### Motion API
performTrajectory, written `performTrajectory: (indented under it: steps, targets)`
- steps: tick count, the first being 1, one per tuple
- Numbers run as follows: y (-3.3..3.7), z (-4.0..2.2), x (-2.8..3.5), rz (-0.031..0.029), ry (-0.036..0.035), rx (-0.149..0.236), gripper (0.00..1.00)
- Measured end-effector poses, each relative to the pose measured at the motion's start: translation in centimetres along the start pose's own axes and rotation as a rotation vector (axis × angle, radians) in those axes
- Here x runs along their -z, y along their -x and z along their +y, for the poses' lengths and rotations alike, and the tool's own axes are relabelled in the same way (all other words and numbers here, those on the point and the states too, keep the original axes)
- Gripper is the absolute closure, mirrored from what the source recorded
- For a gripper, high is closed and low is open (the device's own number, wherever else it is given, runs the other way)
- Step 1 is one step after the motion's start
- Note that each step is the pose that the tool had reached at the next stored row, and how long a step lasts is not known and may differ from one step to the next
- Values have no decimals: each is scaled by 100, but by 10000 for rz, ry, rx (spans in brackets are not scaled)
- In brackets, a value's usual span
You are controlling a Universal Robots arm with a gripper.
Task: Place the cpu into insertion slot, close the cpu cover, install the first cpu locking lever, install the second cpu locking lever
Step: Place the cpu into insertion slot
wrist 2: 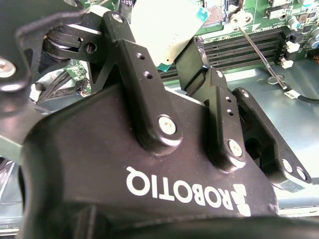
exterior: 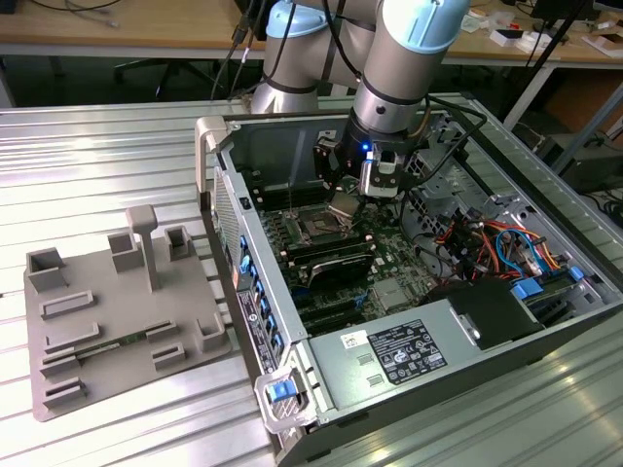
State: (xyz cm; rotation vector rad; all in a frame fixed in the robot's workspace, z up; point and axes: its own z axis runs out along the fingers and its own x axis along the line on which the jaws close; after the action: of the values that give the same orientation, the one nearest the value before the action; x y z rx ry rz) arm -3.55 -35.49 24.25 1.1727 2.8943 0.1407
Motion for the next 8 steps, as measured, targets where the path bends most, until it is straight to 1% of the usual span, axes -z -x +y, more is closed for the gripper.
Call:
performTrajectory:
  steps: [8]
  targets:
    - [0, 0, -2, -3, 1, -31, 45]
